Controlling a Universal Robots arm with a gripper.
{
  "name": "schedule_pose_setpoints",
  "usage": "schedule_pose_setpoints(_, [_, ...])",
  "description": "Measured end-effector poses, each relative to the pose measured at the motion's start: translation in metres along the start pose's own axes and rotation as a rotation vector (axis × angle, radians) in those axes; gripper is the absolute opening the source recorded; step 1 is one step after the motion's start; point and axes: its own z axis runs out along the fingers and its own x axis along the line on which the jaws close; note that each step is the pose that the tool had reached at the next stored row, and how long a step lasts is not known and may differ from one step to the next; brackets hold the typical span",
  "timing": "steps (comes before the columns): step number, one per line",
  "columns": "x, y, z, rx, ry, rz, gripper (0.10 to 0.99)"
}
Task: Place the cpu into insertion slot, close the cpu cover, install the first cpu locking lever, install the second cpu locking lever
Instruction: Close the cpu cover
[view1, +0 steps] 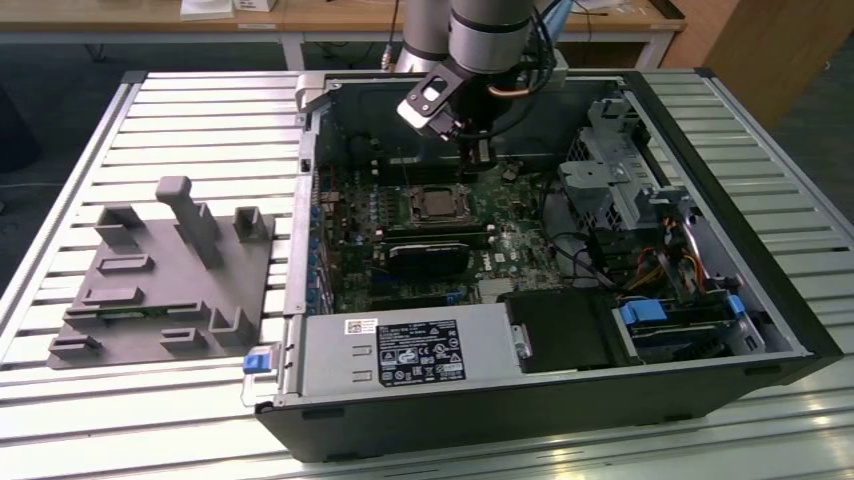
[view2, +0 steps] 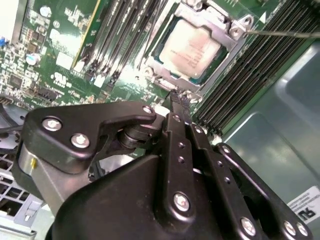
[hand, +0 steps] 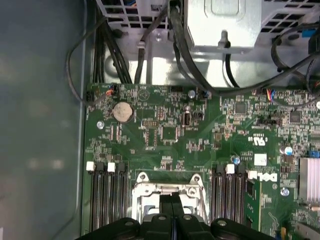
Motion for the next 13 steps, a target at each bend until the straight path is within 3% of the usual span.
schedule_pose_setpoints(7, [0.0001, -0.0111, 0.0007, 0.0, 0.0001, 0.0, 0.106])
schedule_pose_setpoints(13, [-0.0001, -0.0134, 0.0107, 0.002, 0.0001, 0.0, 0.106])
